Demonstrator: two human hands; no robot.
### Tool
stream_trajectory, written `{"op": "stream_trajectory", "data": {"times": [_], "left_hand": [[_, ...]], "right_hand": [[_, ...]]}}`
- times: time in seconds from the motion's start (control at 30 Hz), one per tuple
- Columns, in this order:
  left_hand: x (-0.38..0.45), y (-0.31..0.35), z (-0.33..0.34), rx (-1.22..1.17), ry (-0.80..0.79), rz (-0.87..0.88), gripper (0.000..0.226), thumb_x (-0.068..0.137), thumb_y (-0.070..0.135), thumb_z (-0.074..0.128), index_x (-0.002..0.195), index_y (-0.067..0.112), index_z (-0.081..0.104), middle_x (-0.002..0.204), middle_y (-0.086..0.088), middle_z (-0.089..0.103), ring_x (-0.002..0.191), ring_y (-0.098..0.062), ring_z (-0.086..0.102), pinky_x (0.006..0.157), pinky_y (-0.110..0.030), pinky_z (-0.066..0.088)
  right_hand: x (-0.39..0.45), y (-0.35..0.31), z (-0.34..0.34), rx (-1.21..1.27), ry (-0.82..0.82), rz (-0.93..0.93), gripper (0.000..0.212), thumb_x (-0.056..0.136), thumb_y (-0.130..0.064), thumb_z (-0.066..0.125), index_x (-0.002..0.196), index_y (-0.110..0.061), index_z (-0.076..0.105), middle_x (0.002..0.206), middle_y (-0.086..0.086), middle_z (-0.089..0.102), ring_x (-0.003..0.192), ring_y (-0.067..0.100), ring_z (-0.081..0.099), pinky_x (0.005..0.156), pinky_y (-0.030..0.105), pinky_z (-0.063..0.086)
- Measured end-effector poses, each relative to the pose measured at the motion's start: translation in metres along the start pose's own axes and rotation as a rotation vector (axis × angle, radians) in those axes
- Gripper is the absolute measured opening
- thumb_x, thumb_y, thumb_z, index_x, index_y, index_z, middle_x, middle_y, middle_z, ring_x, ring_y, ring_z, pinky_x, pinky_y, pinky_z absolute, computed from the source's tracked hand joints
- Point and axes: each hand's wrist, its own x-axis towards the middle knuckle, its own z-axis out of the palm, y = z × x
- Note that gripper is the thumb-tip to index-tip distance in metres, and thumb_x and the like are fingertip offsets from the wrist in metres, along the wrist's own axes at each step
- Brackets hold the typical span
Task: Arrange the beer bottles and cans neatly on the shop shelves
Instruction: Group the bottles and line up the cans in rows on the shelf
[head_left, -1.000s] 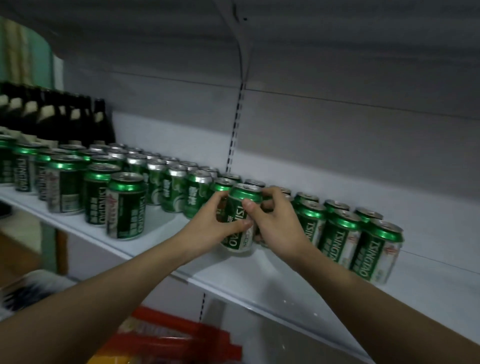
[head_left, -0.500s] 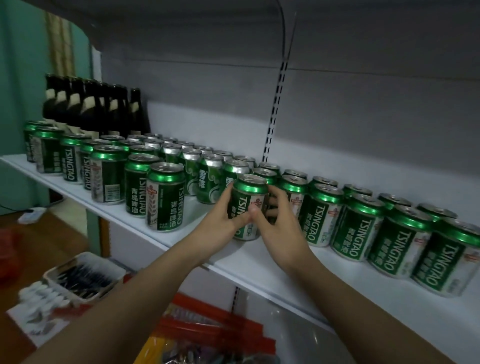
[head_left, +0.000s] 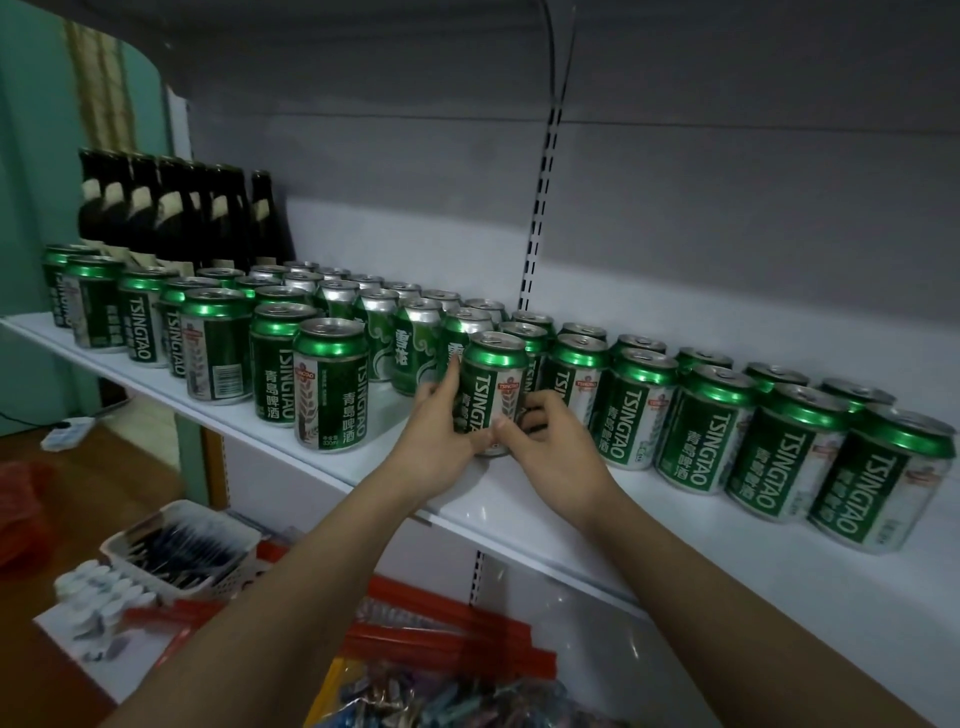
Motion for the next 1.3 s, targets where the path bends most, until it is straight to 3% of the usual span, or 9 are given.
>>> {"op": "stream_trajectory", "data": {"times": [0.17, 0.3, 0.47, 0.53, 0.67, 0.83, 0.97, 1.13, 1.3], "left_hand": [[0.003, -0.007, 0.001, -0.013, 0.024, -0.005, 0.084, 0.088, 0.009, 0.070, 0.152, 0.038, 0.023, 0.137, 0.002, 0.041, 0.126, -0.015, 0.047, 0.110, -0.039, 0.041], [0.004, -0.007, 0.000, -0.034, 0.037, -0.012, 0.083, 0.085, 0.015, 0.074, 0.151, 0.033, 0.027, 0.133, 0.009, 0.039, 0.121, -0.012, 0.045, 0.105, -0.030, 0.039], [0.000, -0.001, 0.003, 0.027, 0.090, -0.025, 0.098, 0.074, 0.027, 0.083, 0.152, 0.033, 0.024, 0.144, -0.002, 0.036, 0.131, -0.020, 0.043, 0.112, -0.044, 0.037], [-0.007, 0.007, 0.006, 0.111, 0.203, 0.032, 0.088, 0.081, 0.030, 0.077, 0.152, 0.029, 0.024, 0.144, 0.000, 0.032, 0.134, -0.018, 0.036, 0.112, -0.040, 0.035], [-0.018, 0.034, 0.010, 0.278, 0.422, 0.282, 0.051, 0.090, 0.030, 0.064, 0.136, 0.025, 0.044, 0.126, 0.006, 0.044, 0.121, -0.011, 0.038, 0.103, -0.032, 0.036], [-0.009, 0.079, 0.036, 0.447, 0.296, 0.447, 0.024, 0.090, 0.025, 0.059, 0.113, 0.021, 0.061, 0.107, 0.009, 0.057, 0.106, -0.012, 0.048, 0.089, -0.030, 0.040], [0.001, 0.119, 0.072, 0.491, 0.189, 0.473, 0.019, 0.089, 0.026, 0.058, 0.107, 0.022, 0.064, 0.101, 0.004, 0.063, 0.100, -0.018, 0.055, 0.086, -0.036, 0.045], [0.005, 0.168, 0.129, 0.556, 0.036, 0.501, 0.020, 0.091, 0.035, 0.053, 0.104, 0.026, 0.065, 0.100, 0.007, 0.066, 0.097, -0.017, 0.057, 0.082, -0.038, 0.050], [-0.001, 0.204, 0.201, 0.621, -0.112, 0.534, 0.026, 0.094, 0.042, 0.047, 0.103, 0.026, 0.065, 0.103, 0.006, 0.069, 0.101, -0.021, 0.058, 0.082, -0.038, 0.048]], "right_hand": [[0.000, 0.000, 0.000, -0.020, -0.001, -0.002, 0.041, 0.094, -0.035, 0.064, 0.127, -0.016, 0.049, 0.099, -0.008, 0.058, 0.090, 0.009, 0.060, 0.073, 0.022, 0.048], [0.001, 0.000, 0.001, -0.022, 0.004, -0.002, 0.043, 0.095, -0.036, 0.063, 0.129, -0.014, 0.048, 0.099, -0.009, 0.057, 0.090, 0.009, 0.059, 0.075, 0.023, 0.046], [-0.002, -0.004, -0.001, -0.004, 0.017, 0.007, 0.036, 0.097, -0.033, 0.059, 0.126, -0.015, 0.049, 0.099, -0.007, 0.057, 0.087, 0.006, 0.057, 0.069, 0.018, 0.043], [-0.004, -0.006, -0.004, 0.016, 0.042, 0.009, 0.030, 0.098, -0.030, 0.057, 0.123, -0.013, 0.051, 0.095, -0.006, 0.058, 0.083, 0.003, 0.056, 0.067, 0.017, 0.045], [-0.009, -0.006, -0.025, 0.034, 0.058, 0.001, 0.010, 0.099, -0.026, 0.054, 0.103, -0.018, 0.057, 0.084, -0.001, 0.063, 0.074, 0.014, 0.060, 0.074, 0.042, 0.055], [-0.024, -0.009, -0.075, -0.015, 0.077, -0.029, 0.024, 0.097, -0.028, 0.054, 0.077, -0.018, 0.064, 0.068, 0.005, 0.069, 0.056, 0.013, 0.060, 0.058, 0.035, 0.049], [-0.037, -0.013, -0.134, -0.176, 0.168, -0.081, 0.027, 0.092, -0.025, 0.055, 0.071, -0.011, 0.063, 0.065, 0.007, 0.068, 0.059, 0.026, 0.063, 0.062, 0.042, 0.054], [-0.065, -0.003, -0.210, -0.367, 0.262, -0.050, 0.031, 0.094, -0.030, 0.054, 0.071, -0.012, 0.064, 0.071, 0.006, 0.069, 0.070, 0.026, 0.065, 0.068, 0.042, 0.055], [-0.101, 0.022, -0.284, -0.469, 0.329, 0.062, 0.029, 0.091, -0.032, 0.055, 0.068, -0.015, 0.063, 0.067, 0.003, 0.068, 0.066, 0.027, 0.064, 0.068, 0.047, 0.058]]}}
